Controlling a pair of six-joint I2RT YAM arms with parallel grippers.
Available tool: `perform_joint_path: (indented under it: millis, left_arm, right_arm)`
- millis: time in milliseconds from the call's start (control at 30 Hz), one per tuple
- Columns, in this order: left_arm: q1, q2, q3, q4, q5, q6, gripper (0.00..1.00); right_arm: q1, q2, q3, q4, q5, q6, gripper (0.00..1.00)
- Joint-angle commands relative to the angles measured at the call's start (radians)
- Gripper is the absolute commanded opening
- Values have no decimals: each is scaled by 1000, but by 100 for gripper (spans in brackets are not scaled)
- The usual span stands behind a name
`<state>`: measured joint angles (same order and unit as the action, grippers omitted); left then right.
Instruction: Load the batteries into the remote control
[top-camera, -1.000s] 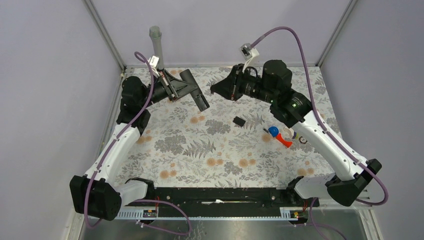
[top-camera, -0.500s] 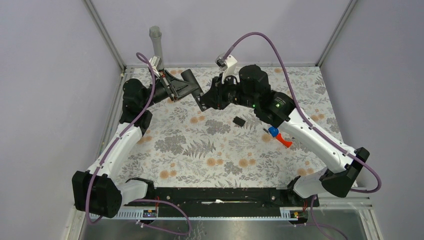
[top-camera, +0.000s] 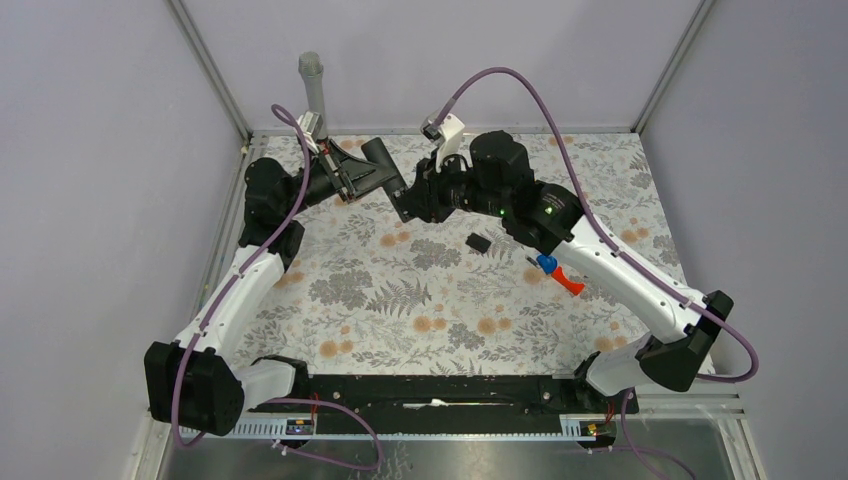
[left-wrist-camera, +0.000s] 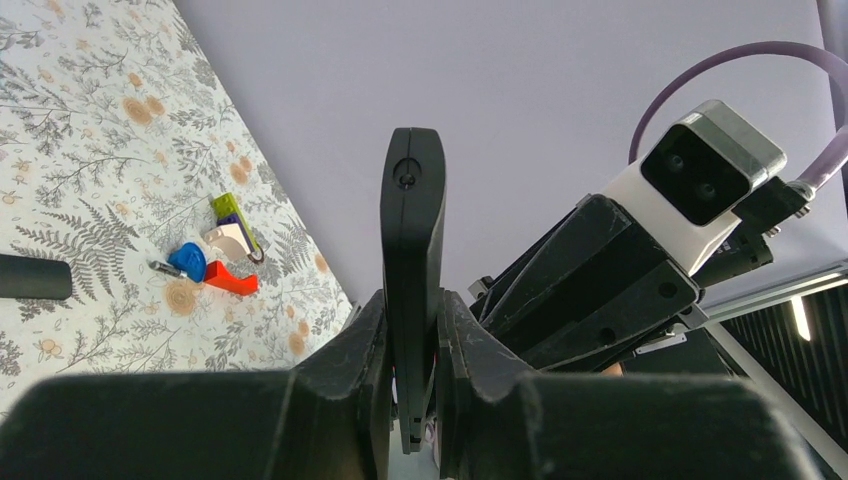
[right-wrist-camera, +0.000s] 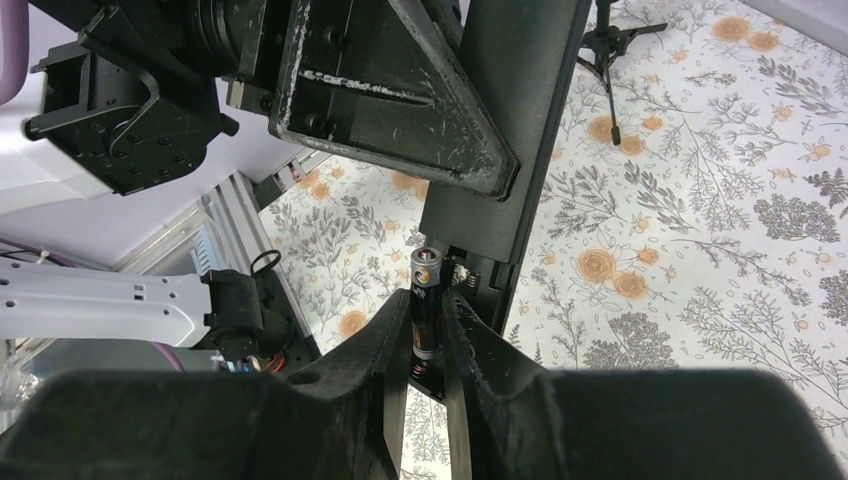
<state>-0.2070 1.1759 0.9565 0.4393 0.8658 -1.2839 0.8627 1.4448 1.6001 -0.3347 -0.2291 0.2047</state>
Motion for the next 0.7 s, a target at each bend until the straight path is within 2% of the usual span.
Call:
perform_joint_path:
  millis: [0,400,667]
  left_arm:
    - [-3,1,7,110,2,-26,0]
    - [-3,0,8,117,8,-27,0]
    - [-3,1,8,110,9,-21,0]
  right_arm:
    - [13,10,46,-15,-31,-18,25]
    - [13,13,61,-41,31,-9,29]
    - [13,10,65,-12,100,44,39]
